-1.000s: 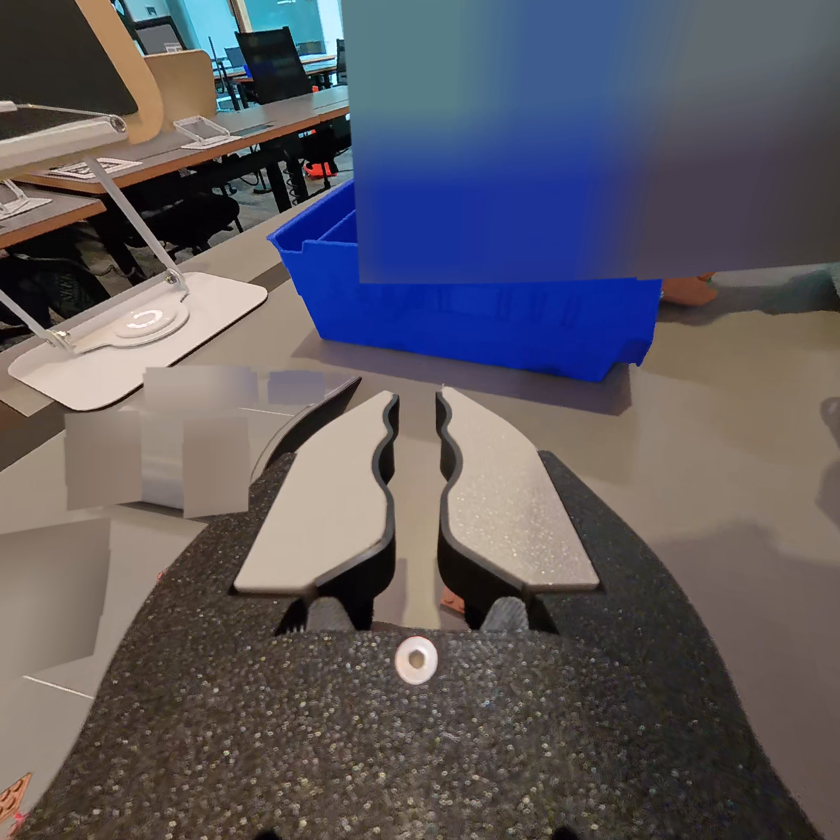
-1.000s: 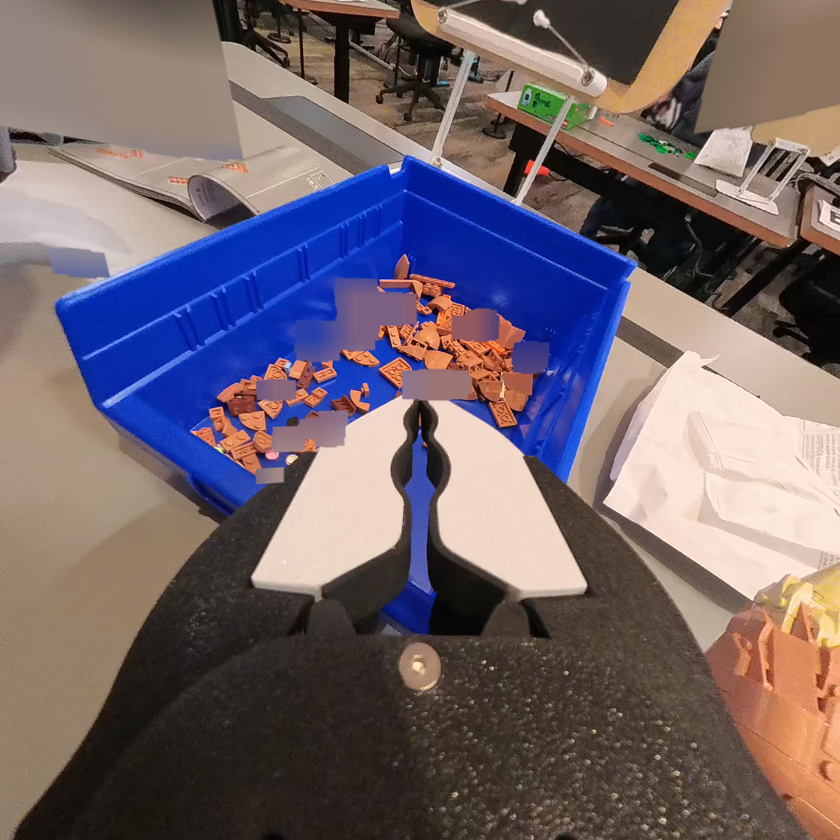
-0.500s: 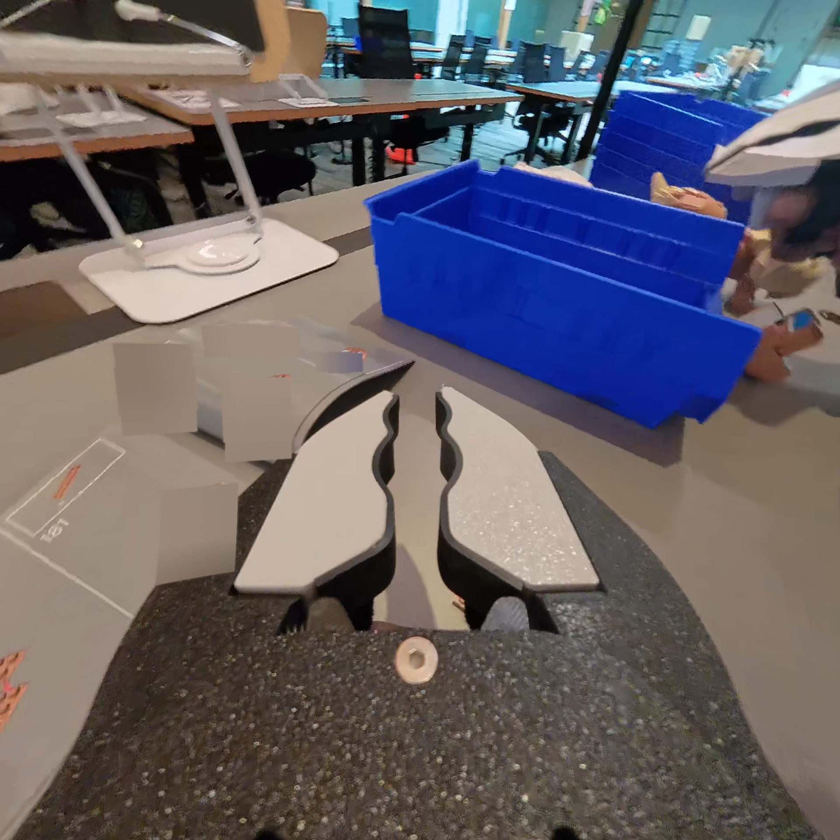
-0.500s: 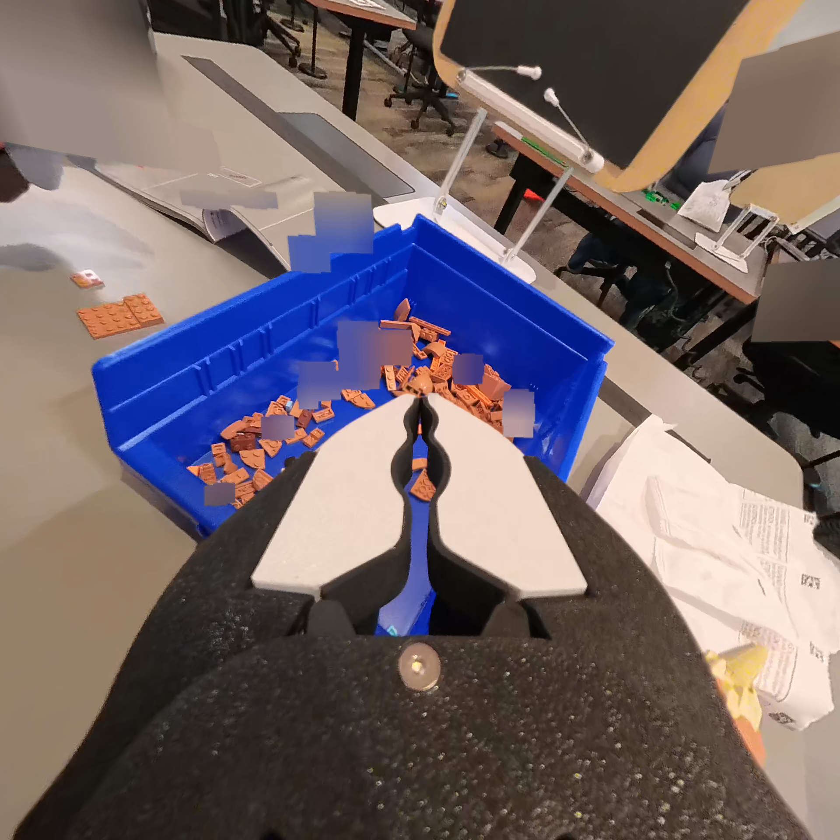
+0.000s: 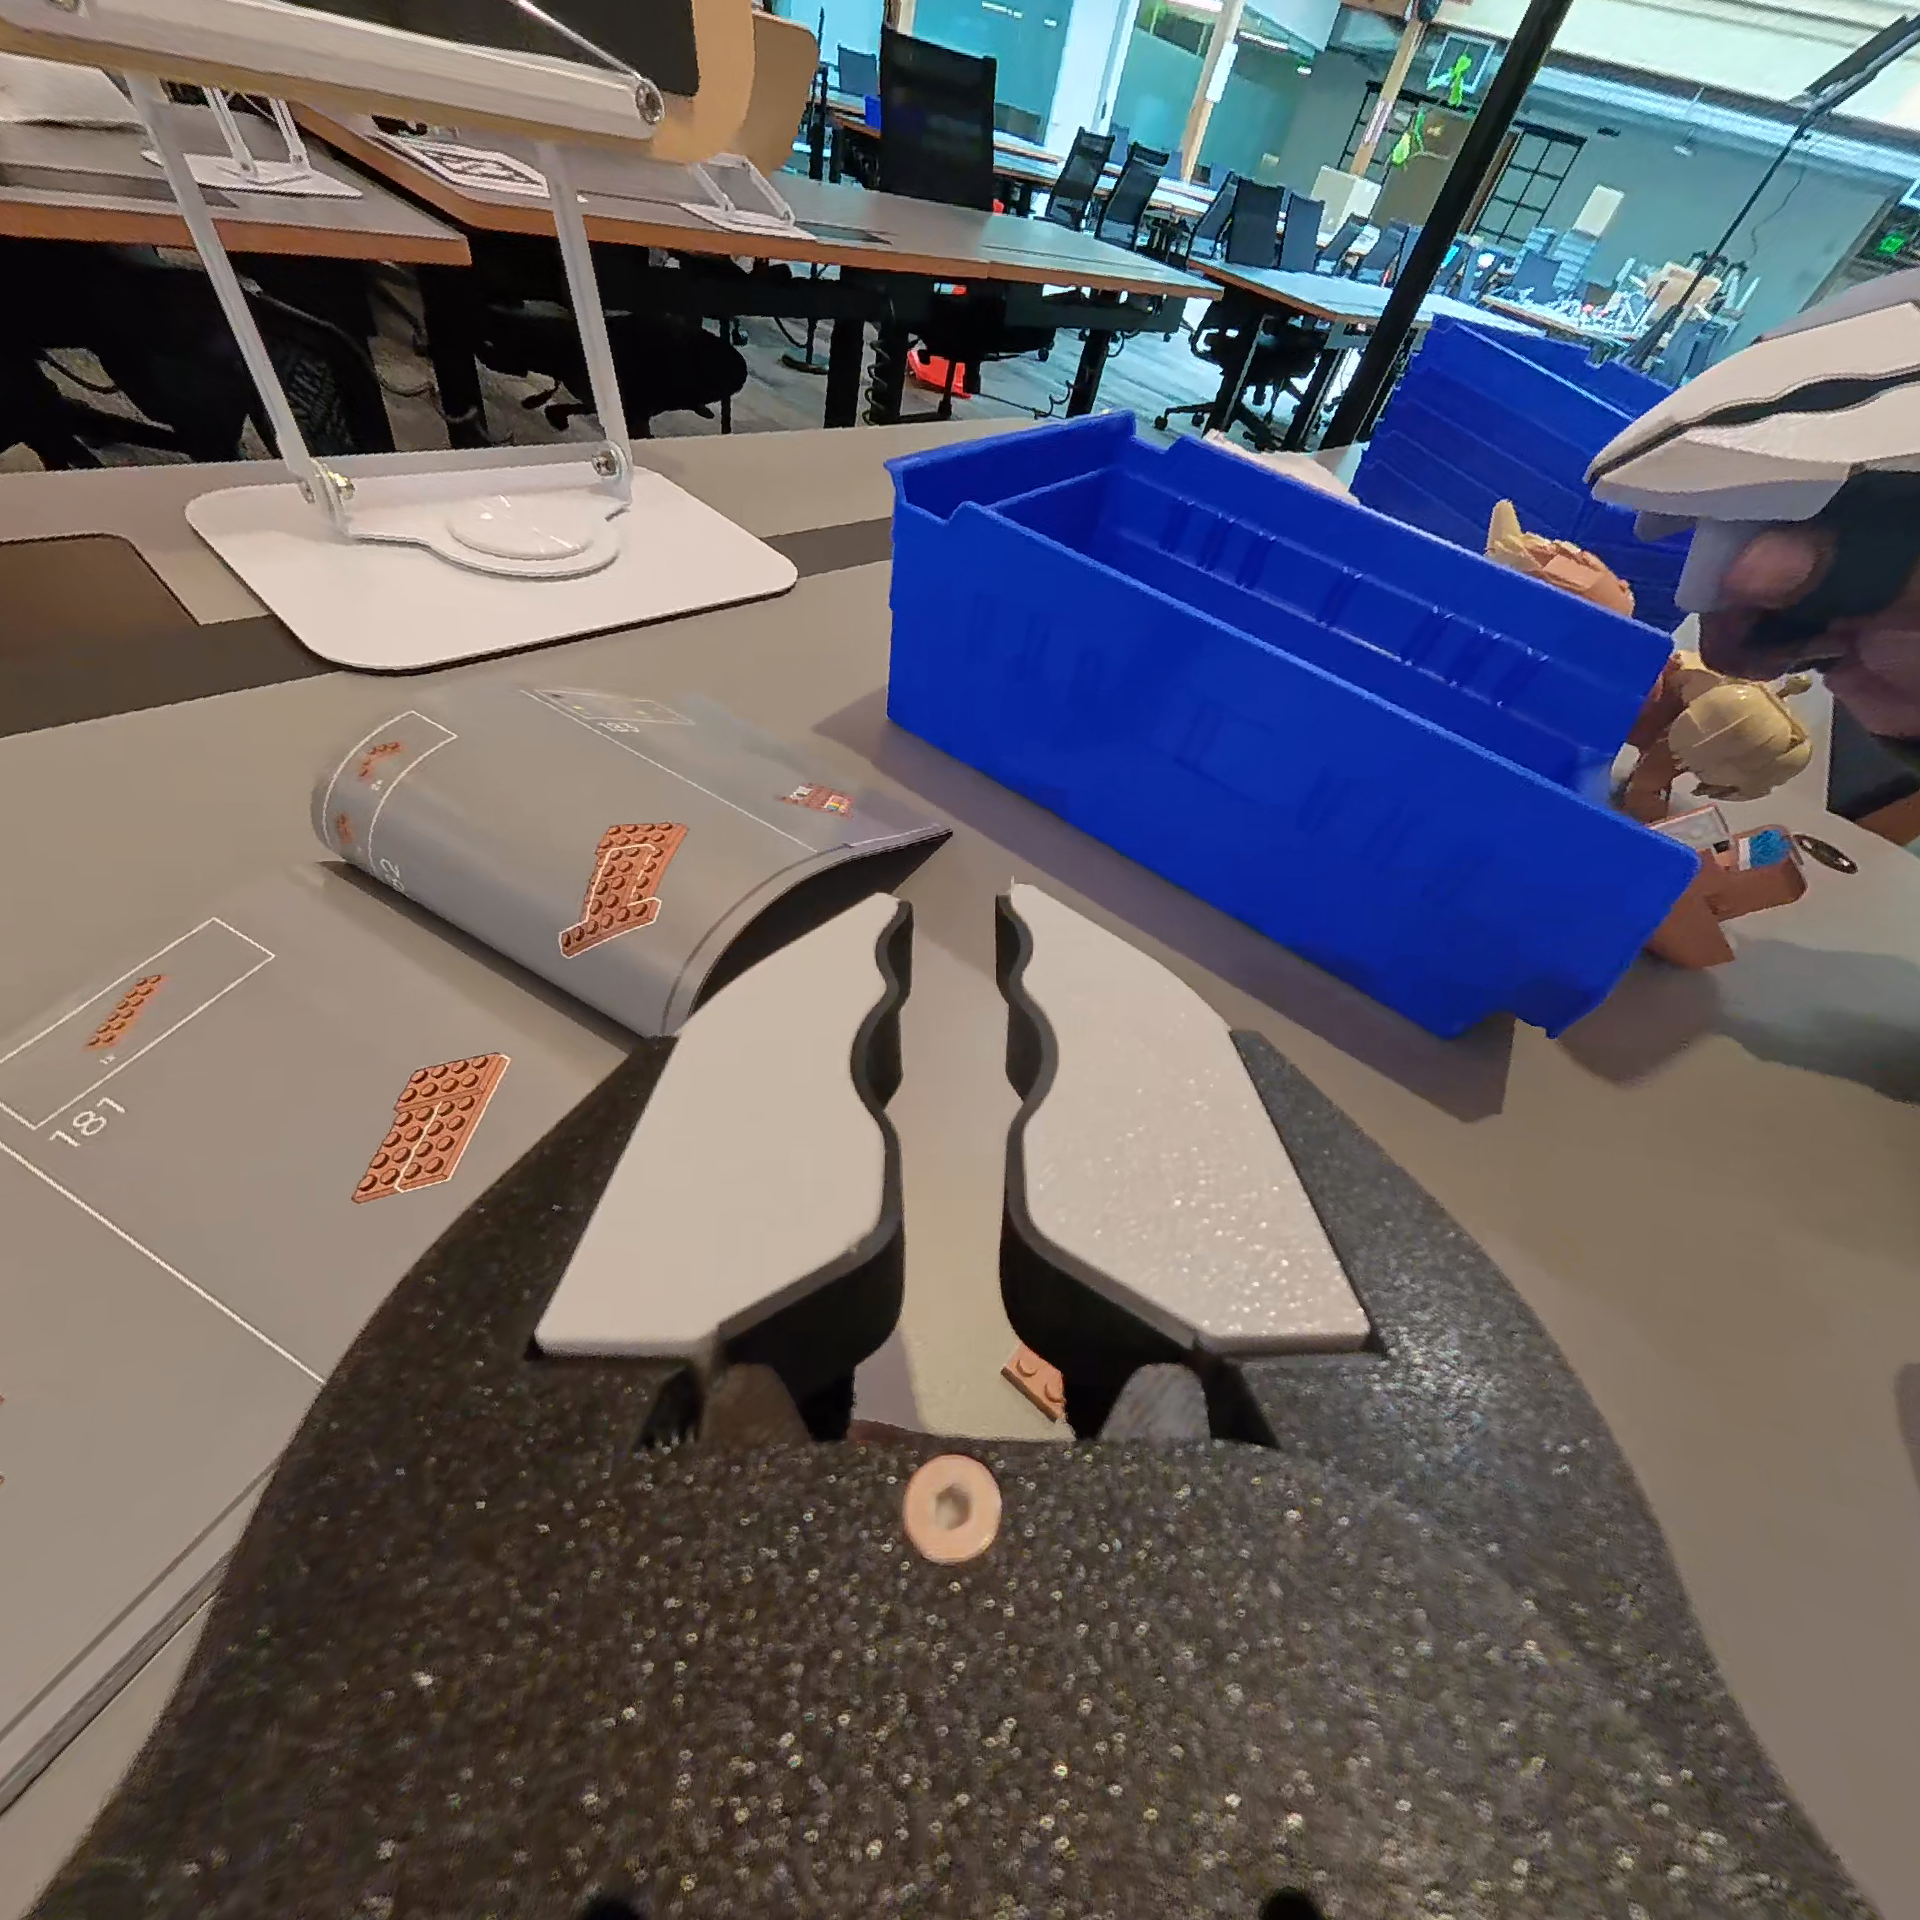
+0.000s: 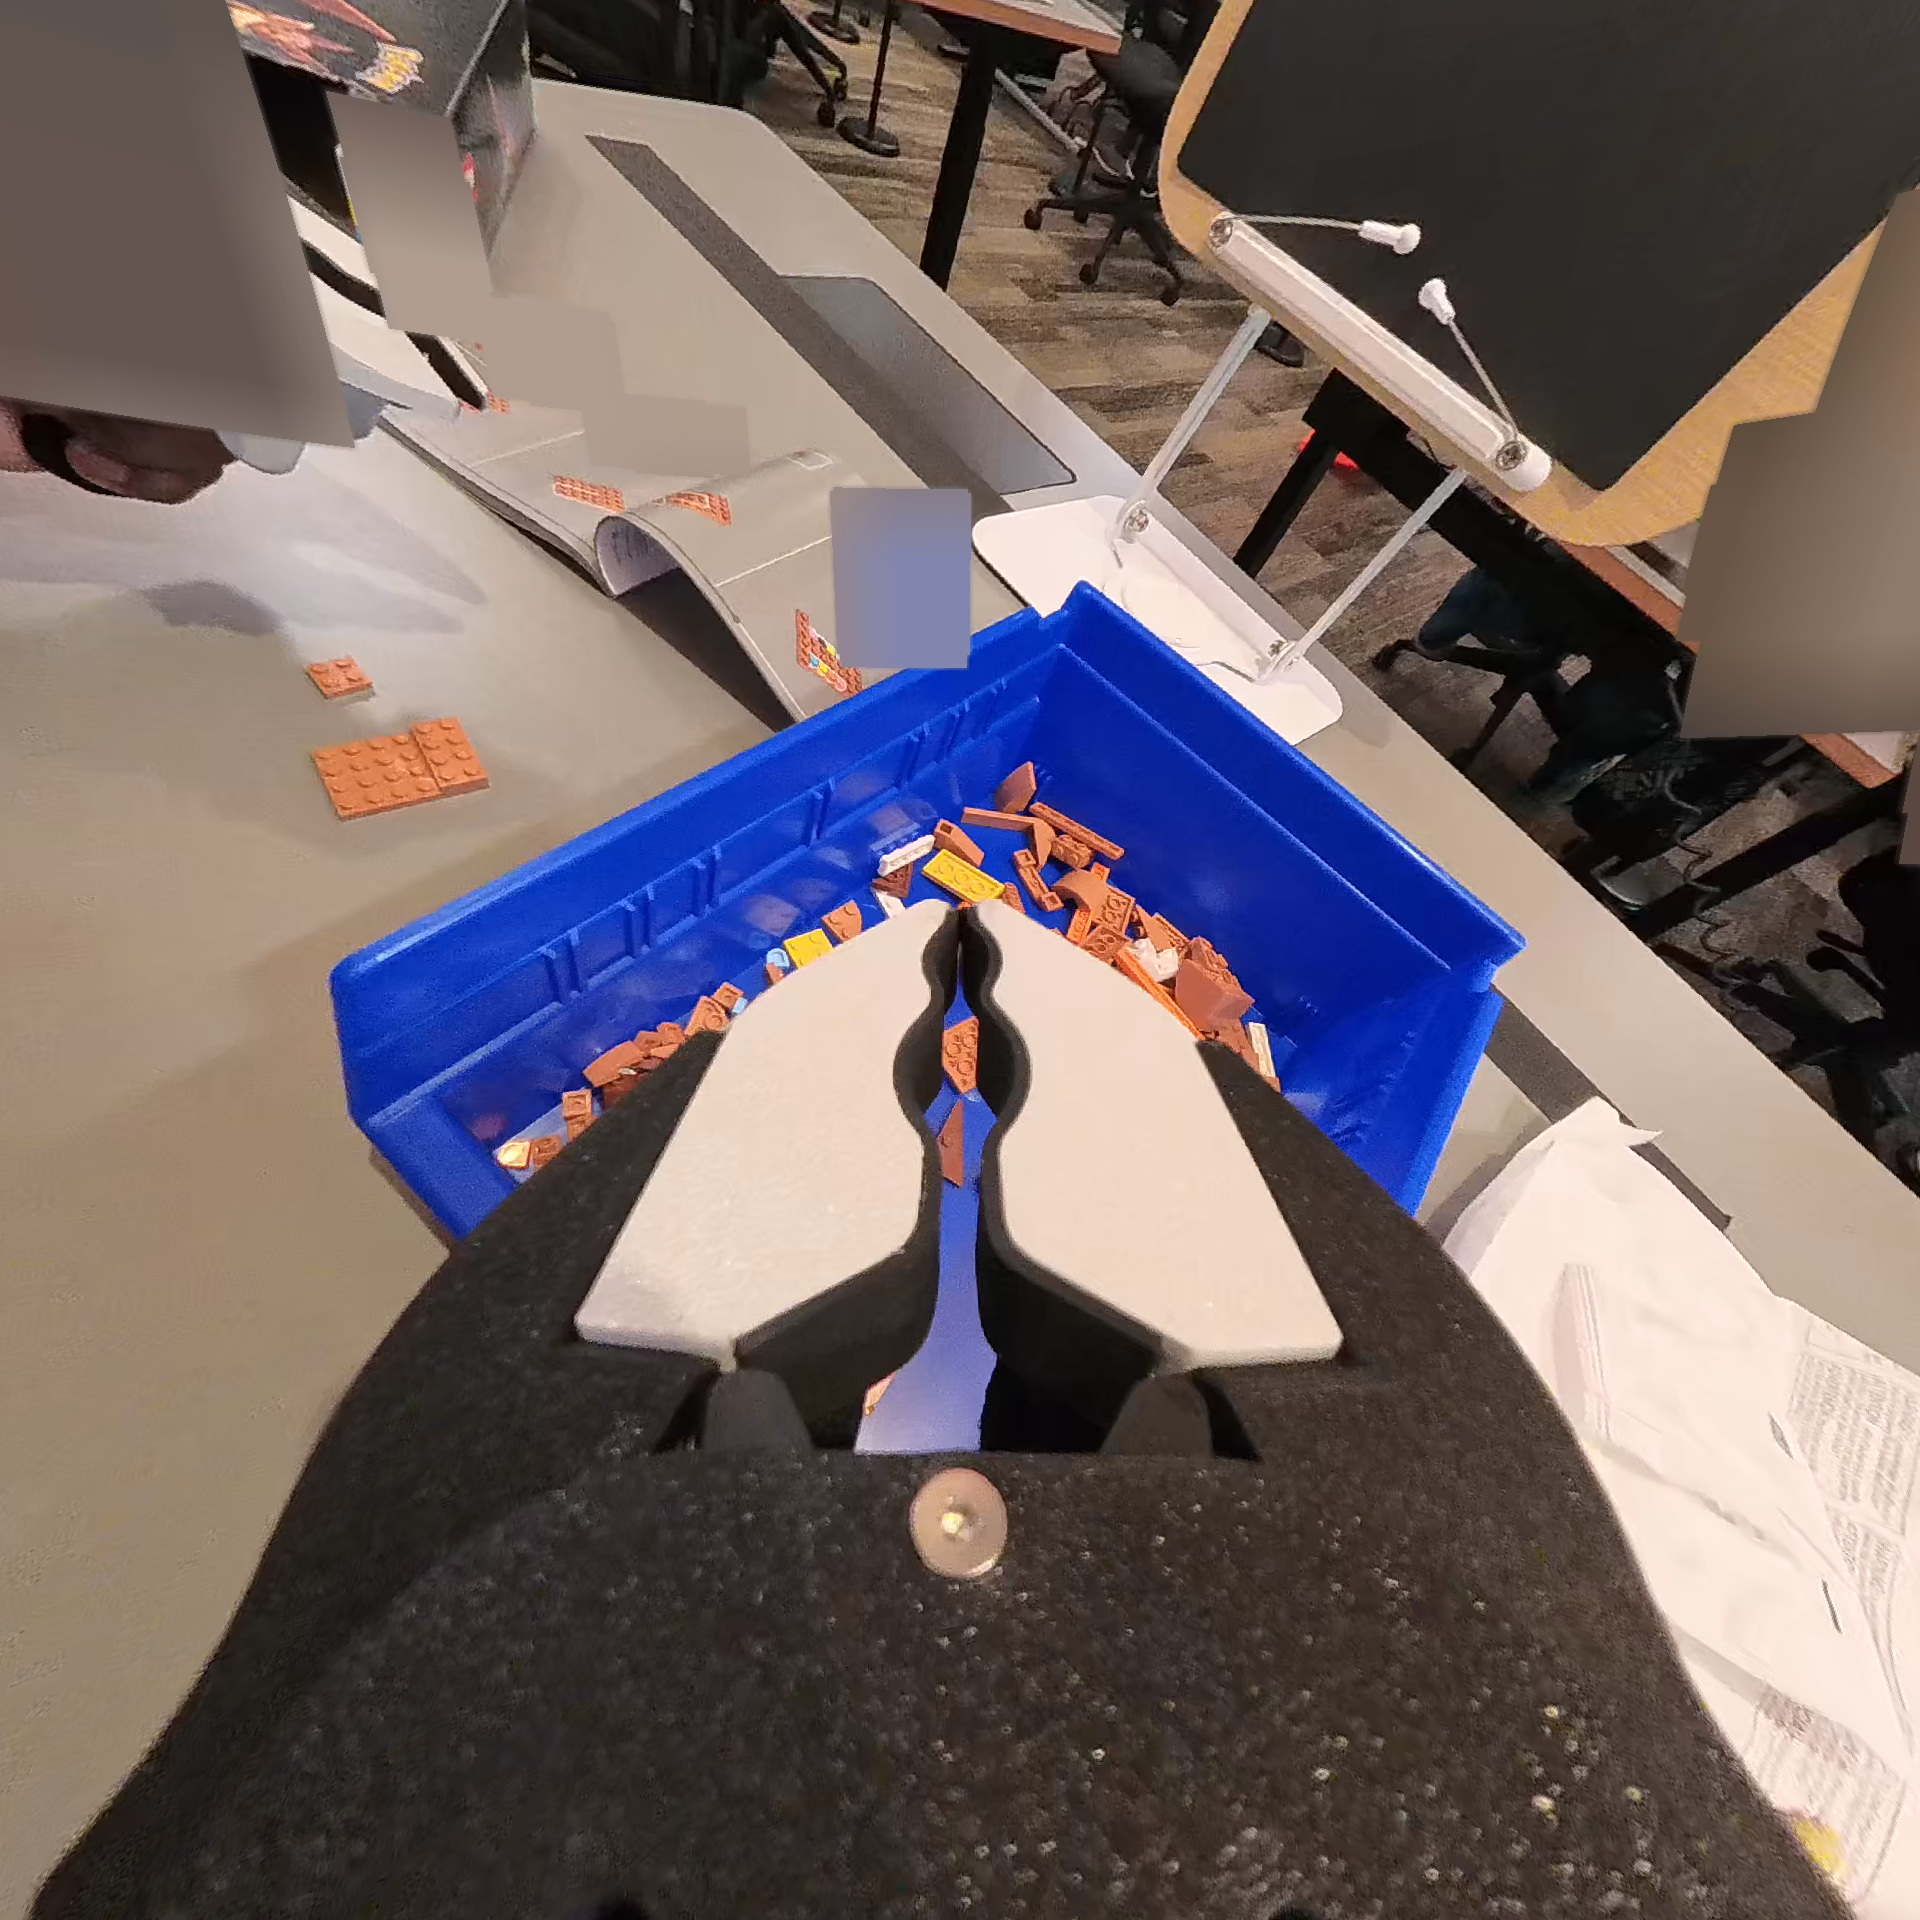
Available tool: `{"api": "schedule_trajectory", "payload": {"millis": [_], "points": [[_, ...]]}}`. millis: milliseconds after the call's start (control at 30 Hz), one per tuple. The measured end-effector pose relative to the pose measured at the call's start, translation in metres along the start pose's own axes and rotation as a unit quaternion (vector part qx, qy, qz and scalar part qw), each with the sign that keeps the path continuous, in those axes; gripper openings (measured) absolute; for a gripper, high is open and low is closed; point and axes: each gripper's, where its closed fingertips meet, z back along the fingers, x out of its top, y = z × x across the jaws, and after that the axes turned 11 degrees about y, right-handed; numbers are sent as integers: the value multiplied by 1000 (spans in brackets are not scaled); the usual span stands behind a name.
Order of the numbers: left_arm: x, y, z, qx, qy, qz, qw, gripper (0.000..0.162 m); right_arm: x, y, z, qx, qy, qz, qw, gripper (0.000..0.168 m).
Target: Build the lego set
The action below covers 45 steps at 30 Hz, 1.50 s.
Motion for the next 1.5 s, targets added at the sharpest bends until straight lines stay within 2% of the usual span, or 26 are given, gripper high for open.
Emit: {"api": "schedule_trajectory", "payload": {"millis": [100, 233, 367, 500, 833, 1100, 1233, 1333, 1433, 1500], "points": [[-2, 0, -2, -1, 5, -2, 1000, 15, -1, -2, -3, 16, 12, 9, 1000, 0], [-5, 1, -5, -1, 7, -11, 1000, 15, -2, -15, -13, 61, 67, 62, 994, 0], [-7, 4, -9, 3, 2, -28, 1000, 15, -12, -31, -27, 128, 139, 147, 971, 2], [-7, 9, -10, 18, -6, -54, 998, 15, -27, -46, -36, 169, 173, 191, 951, 7], [-3, 35, -5, 44, -37, -55, 997, 14, -60, -63, -33, 165, 166, 164, 958, 15], [-9, 35, -12, 50, -19, -69, 996, 14, -65, -68, -31, 166, 165, 152, 960, 17], [-10, 35, -13, 51, -16, -68, 996, 14, -58, -73, -42, 145, 182, 189, 954, 17], [-11, 33, -16, 51, -9, -68, 996, 14, -44, -79, -69, 132, 226, 225, 939, 17], [-6, 26, -16, 37, -22, -65, 997, 13, -32, -80, -96, 137, 257, 220, 931, 17], [3, 21, -15, 26, -26, -63, 997, 13, -23, -75, -92, 155, 258, 188, 935, 19]]}}
